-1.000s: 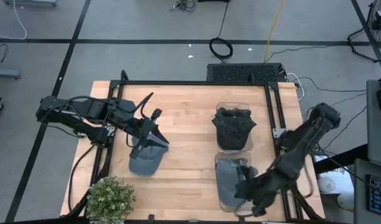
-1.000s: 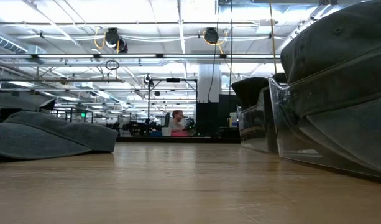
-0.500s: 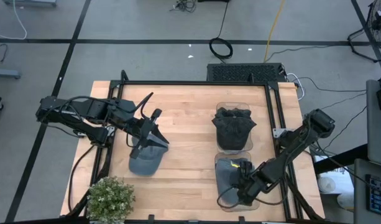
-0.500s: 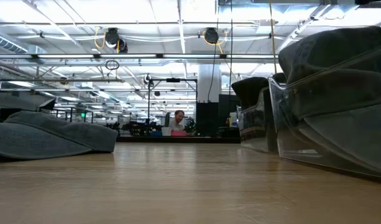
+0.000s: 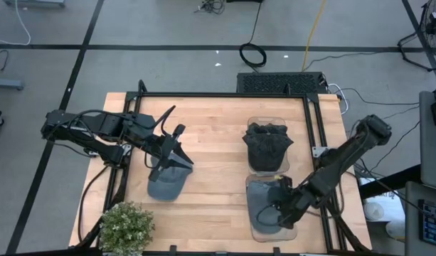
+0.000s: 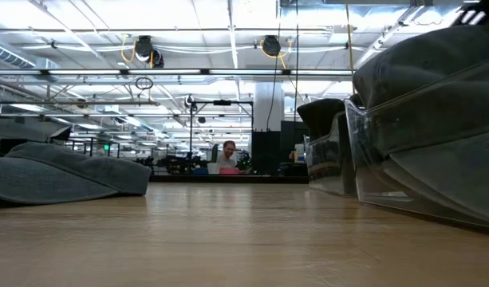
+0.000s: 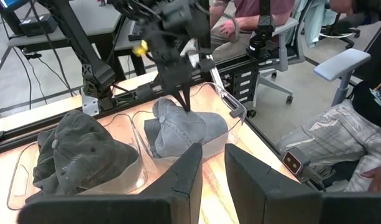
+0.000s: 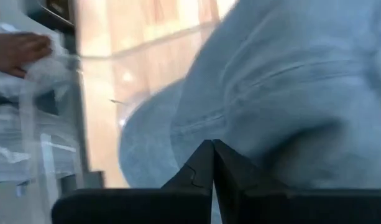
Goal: Pick & Place hat
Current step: Put the top blue cap into the bottom transparent bin, then put the blue cap into the bottom transparent bin
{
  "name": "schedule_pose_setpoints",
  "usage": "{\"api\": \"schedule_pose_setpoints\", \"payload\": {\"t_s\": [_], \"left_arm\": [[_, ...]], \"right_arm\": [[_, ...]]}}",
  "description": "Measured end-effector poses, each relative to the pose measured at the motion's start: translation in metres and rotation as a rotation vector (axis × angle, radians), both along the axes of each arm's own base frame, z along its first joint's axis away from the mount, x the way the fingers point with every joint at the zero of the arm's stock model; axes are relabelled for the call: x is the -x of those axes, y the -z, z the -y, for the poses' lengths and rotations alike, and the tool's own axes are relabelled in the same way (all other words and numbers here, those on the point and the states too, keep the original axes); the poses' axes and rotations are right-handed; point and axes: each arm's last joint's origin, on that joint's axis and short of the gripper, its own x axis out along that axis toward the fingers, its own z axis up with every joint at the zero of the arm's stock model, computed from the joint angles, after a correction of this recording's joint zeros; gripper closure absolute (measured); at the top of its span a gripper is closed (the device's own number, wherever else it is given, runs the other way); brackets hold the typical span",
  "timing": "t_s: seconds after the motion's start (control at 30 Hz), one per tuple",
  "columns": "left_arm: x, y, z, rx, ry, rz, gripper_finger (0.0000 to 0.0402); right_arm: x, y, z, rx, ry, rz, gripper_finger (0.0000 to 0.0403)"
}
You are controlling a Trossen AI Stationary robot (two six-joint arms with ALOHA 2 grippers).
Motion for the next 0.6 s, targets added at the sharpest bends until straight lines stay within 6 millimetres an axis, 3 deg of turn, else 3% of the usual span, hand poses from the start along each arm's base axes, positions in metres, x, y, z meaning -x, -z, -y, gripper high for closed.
{"api": "schedule_pose_setpoints", "payload": {"t_s": [0.17, 0.33, 0.43, 0.6], "left_arm": [[0.000, 0.000, 0.000, 0.000, 0.000, 0.000, 0.0323], [0.000, 0.000, 0.000, 0.000, 0.000, 0.000, 0.0323], [0.000, 0.000, 0.000, 0.000, 0.000, 0.000, 0.0323], [0.000, 0.000, 0.000, 0.000, 0.000, 0.000, 0.0323]], "right_arm": [[0.009, -0.025, 0.011, 0.054, -0.066, 0.158, 0.0403], [0.020, -0.043, 0.026, 0.152, -0.132, 0.422, 0.0403], [0.030, -0.043, 0.045, 0.180, -0.160, 0.537, 0.0403], [0.031, -0.033, 0.093, 0.220, -0.015, 0.800, 0.0403]]}}
